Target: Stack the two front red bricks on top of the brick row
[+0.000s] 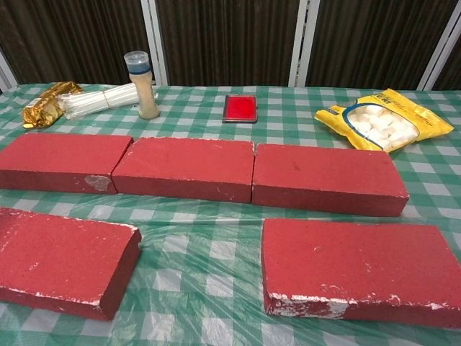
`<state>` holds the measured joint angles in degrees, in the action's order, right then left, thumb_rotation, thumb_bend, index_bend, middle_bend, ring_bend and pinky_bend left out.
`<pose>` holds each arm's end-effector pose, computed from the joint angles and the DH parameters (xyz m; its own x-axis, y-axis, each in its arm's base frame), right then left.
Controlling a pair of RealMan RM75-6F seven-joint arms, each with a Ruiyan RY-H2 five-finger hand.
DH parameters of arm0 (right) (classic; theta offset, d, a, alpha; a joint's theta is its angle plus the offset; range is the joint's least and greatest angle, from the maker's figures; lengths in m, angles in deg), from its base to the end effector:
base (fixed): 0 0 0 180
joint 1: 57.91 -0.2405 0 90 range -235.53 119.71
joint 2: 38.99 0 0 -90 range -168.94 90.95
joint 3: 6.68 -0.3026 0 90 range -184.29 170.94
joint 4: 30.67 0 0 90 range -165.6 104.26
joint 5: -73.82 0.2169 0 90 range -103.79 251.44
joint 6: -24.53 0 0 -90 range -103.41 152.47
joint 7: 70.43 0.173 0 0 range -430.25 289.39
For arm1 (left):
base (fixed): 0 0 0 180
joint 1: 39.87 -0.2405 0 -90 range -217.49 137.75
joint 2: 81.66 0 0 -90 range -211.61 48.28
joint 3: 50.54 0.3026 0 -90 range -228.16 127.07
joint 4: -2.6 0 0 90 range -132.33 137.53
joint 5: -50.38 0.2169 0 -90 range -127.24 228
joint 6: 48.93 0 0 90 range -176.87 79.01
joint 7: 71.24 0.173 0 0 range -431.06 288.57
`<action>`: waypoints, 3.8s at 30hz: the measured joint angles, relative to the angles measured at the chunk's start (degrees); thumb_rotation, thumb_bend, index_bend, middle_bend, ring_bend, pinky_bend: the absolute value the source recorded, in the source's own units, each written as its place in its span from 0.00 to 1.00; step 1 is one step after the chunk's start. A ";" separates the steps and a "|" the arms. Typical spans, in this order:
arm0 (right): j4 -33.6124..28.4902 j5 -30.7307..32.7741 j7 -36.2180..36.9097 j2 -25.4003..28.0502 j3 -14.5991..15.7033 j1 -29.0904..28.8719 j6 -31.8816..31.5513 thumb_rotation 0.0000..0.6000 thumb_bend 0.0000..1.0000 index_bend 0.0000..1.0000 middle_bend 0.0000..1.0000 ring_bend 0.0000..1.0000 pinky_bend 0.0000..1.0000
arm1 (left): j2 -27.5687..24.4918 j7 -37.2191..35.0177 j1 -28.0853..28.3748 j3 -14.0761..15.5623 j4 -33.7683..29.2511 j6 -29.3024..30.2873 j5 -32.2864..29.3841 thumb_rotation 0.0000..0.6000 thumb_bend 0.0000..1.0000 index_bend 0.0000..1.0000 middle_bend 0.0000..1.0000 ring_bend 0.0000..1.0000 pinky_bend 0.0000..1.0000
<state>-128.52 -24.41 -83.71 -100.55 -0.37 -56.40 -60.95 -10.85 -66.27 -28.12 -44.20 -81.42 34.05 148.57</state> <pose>-0.3360 -0.1361 0.1448 0.5550 -0.1667 0.8150 -0.8314 -0.1449 0.5365 -0.3338 0.2150 0.0978 0.5411 0.1070 0.8341 0.8073 -0.3438 -0.4796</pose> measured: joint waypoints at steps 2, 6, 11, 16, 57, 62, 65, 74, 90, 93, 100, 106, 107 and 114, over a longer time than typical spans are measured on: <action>-0.11 -0.06 0.30 0.10 -0.02 -0.13 0.15 0.94 0.18 0.00 0.00 0.00 0.00 | -0.17 -1.54 0.34 0.37 -0.27 -0.69 0.36 1.00 0.36 0.00 0.00 0.00 0.00; -0.14 -0.48 0.88 0.27 0.05 -0.40 0.39 0.93 0.18 0.00 0.00 0.00 0.00 | -1.78 -4.53 2.18 1.83 -2.67 -4.43 2.00 1.00 0.36 0.00 0.00 0.00 0.00; -0.18 -0.69 1.10 0.32 0.21 -0.95 1.51 0.93 0.18 0.00 0.00 0.00 0.00 | -4.29 -1.26 5.61 2.73 -8.64 -11.28 3.19 1.00 0.34 0.00 0.00 0.00 0.00; -0.26 -1.21 0.79 0.11 0.50 -1.27 2.20 0.93 0.18 0.00 0.00 0.00 0.00 | -6.42 1.75 10.45 2.22 -14.44 -21.31 1.20 1.00 0.33 0.00 0.00 0.00 0.00; -0.74 -0.16 -0.79 -0.53 0.31 -1.42 2.83 0.93 0.18 0.00 0.00 0.00 0.00 | -13.85 7.06 25.58 -0.31 -23.91 -45.24 -20.73 1.00 0.33 0.00 0.00 0.00 0.00; -0.71 -0.18 -0.72 -0.50 0.34 -1.36 2.71 0.93 0.18 0.00 0.00 0.00 0.00 | -13.47 5.81 25.34 0.08 -23.10 -45.03 -19.65 1.00 0.33 0.00 0.00 0.00 0.00; -0.76 -0.16 -0.77 -0.51 0.35 -1.36 2.76 0.93 0.18 0.00 0.00 0.00 0.00 | -13.25 5.32 25.20 0.36 -22.74 -44.90 -19.14 1.00 0.33 0.00 0.00 0.00 0.00; -0.78 -0.24 -0.83 -0.56 0.35 -1.29 2.59 0.93 0.17 0.00 0.00 0.00 0.00 | -12.24 5.30 25.15 0.81 -21.56 -44.84 -18.94 1.00 0.33 0.00 0.00 0.00 0.00; -0.80 -0.20 -0.94 -0.57 0.39 -1.33 2.73 0.93 0.18 0.00 0.00 0.00 0.00 | -11.95 6.47 25.42 1.11 -21.71 -44.60 -19.40 1.00 0.33 0.00 0.00 0.00 0.00; -0.81 -0.14 -0.95 -0.56 0.38 -1.33 2.77 0.93 0.18 0.00 0.00 0.00 0.00 | -11.82 6.84 25.41 1.10 -21.53 -44.30 -19.40 1.00 0.32 0.00 0.00 0.00 0.00; -0.84 -0.06 -1.14 -0.61 0.37 -1.29 2.77 0.93 0.18 0.00 0.00 0.00 0.00 | -12.10 7.01 25.64 1.44 -21.78 -44.74 -19.39 1.00 0.32 0.00 0.00 0.00 0.00; -0.87 -0.03 -1.27 -0.63 0.40 -1.22 2.74 0.93 0.18 0.00 0.00 0.00 0.00 | -11.98 7.22 25.93 1.71 -21.62 -45.45 -19.92 1.00 0.32 0.00 0.00 0.00 0.00; -0.87 0.00 -1.29 -0.64 0.40 -1.22 2.76 0.94 0.18 0.00 0.00 0.00 0.00 | -11.97 7.14 25.97 1.73 -21.63 -45.56 -19.96 1.00 0.32 0.00 0.00 0.00 0.00; -0.86 0.18 -1.34 -0.69 0.31 -1.26 2.85 0.93 0.18 0.00 0.00 0.00 0.00 | -11.90 6.64 26.03 2.12 -21.50 -45.77 -19.34 1.00 0.32 0.00 0.00 0.00 0.00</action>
<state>-129.38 -24.24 -85.05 -101.24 -0.05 -57.66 -58.09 -22.75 -59.62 -2.09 -42.07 -102.92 -11.72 129.23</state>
